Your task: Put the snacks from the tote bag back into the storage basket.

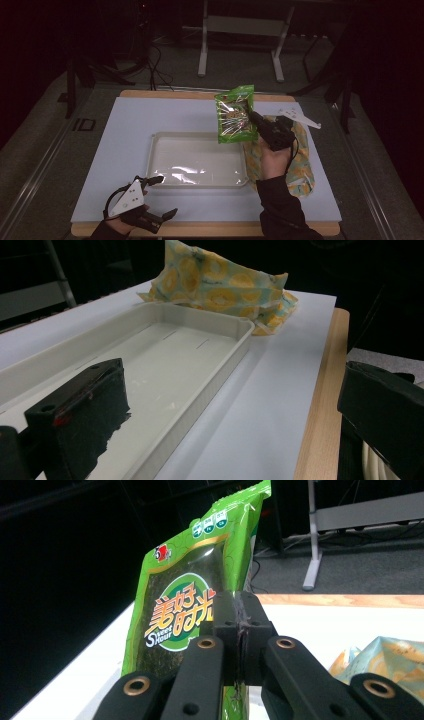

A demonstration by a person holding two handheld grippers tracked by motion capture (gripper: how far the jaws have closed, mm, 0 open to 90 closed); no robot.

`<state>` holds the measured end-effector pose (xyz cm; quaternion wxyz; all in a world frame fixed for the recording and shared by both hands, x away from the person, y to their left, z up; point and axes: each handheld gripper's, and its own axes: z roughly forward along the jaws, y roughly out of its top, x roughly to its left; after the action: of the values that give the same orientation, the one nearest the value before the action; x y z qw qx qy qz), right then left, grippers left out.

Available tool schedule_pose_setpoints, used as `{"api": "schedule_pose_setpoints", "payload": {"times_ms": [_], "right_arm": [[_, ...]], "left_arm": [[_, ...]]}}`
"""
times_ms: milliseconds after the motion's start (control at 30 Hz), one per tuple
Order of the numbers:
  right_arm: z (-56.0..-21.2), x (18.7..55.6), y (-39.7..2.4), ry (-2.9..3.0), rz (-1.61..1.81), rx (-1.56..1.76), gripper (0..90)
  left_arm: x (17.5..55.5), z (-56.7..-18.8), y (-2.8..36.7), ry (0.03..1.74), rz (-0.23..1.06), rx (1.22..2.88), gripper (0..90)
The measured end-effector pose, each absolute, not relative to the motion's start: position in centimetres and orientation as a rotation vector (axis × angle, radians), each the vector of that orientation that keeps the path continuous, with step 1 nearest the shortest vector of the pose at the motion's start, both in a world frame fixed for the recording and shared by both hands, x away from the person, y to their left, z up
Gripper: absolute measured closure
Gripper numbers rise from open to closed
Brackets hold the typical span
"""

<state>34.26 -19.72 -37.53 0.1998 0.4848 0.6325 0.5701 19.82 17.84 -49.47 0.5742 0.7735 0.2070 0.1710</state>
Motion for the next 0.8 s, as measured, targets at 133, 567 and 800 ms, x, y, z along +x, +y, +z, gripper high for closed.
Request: {"api": "schedule_pose_setpoints", "payload": {"times_ms": [133,567,800], "right_arm": [[-38.5,34.3,-19.2,1.773,1.581,1.376,89.0],[-43.0,34.6,-17.8,1.792,1.567,1.492,89.1],[-45.0,34.4,-17.6,1.786,1.560,1.553,89.0]], "left_arm": [[19.8,-49.5,17.8,0.482,0.398,1.812,0.3],[19.8,-49.5,17.8,0.478,0.395,1.813,0.4],[19.9,-49.5,17.8,0.477,0.392,1.812,0.4]]}}
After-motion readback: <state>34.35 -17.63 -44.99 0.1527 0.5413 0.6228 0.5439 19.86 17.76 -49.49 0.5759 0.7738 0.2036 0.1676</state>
